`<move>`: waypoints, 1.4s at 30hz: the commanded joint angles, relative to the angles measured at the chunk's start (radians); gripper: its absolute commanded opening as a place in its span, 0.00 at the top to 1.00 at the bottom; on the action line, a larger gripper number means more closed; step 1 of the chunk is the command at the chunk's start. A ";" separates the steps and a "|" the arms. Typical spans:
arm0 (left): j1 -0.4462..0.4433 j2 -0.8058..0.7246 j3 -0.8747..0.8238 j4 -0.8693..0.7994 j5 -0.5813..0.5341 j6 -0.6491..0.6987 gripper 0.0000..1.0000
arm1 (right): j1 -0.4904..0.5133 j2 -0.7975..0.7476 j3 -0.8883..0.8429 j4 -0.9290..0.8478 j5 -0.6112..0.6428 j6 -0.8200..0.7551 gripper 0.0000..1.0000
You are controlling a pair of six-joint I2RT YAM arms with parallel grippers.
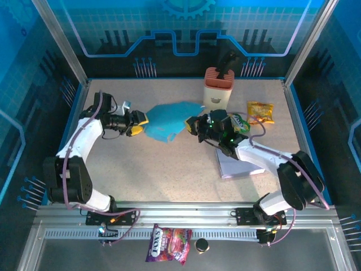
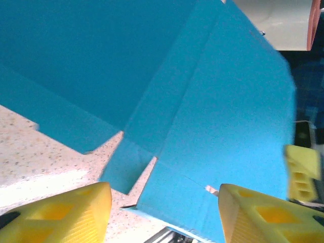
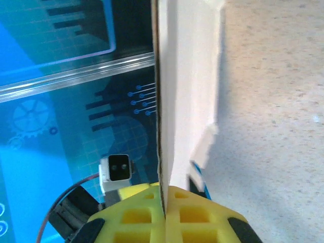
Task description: Fold the paper box
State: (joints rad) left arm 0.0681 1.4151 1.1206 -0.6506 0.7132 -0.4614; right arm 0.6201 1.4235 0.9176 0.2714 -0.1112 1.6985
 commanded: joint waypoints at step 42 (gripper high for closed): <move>-0.451 -0.704 -0.356 0.047 -0.570 0.281 0.29 | 0.176 0.345 0.703 -0.828 0.291 0.061 1.00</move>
State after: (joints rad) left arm -0.3508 0.6941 0.8070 -0.5911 0.2901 -0.2348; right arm 0.8055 1.7618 1.6333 -0.5922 0.1970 1.7237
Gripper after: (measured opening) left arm 0.710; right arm 0.063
